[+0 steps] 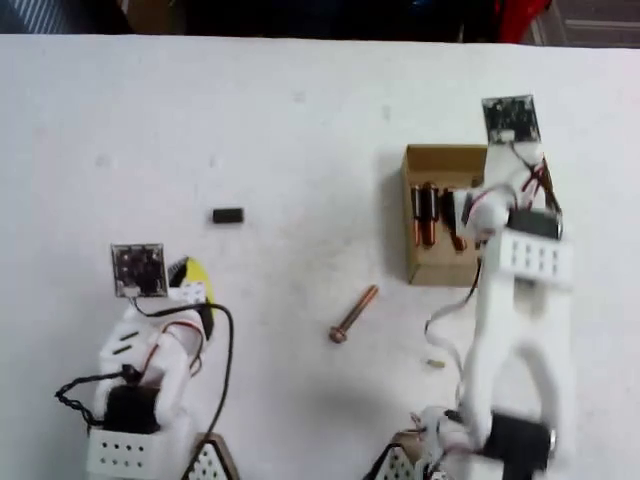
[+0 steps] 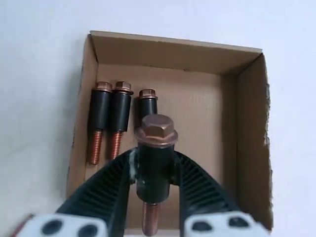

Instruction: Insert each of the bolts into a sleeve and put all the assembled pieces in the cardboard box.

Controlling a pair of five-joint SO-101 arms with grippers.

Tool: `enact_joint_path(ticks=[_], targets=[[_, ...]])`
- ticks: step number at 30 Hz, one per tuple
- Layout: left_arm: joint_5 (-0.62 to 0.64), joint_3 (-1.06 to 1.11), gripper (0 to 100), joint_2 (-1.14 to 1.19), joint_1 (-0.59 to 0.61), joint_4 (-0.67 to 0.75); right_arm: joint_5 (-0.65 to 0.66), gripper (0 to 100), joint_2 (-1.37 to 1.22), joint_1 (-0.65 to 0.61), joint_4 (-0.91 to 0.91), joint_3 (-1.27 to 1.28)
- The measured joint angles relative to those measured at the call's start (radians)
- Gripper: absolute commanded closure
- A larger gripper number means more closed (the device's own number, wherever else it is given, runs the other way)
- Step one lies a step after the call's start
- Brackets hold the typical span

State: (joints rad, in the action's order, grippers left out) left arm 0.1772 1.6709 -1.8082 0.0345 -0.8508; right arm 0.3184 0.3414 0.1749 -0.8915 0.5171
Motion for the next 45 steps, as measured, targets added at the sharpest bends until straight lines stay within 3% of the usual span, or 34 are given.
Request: enact_joint_path(ticks=[11,19,22,28,40,45], targets=[[0.0,0.025,97,-0.002,0.014,0.044,0.006,98.1,-0.624,0.014,0.0,-0.413],[0.0,0.025,97,-0.002,0.015,0.044,0.009,97.8,-0.827,0.015,0.0,-0.611],[0.0,0.025,97,-0.002,0.015,0.044,0.009,91.0,-0.872,0.015,-0.035,-0.672],[0.0,0.025,97,-0.002,0.015,0.044,0.028,76.2,-0.971,0.015,-0.192,-0.813],[0.0,0.025,97,-0.002,0.02,0.044,0.051,76.2,-0.99,-0.005,-0.655,-1.297],[0.0,0.025,97,-0.002,0.107,0.044,0.051,76.2,-0.99,-0.084,-0.81,-1.557]])
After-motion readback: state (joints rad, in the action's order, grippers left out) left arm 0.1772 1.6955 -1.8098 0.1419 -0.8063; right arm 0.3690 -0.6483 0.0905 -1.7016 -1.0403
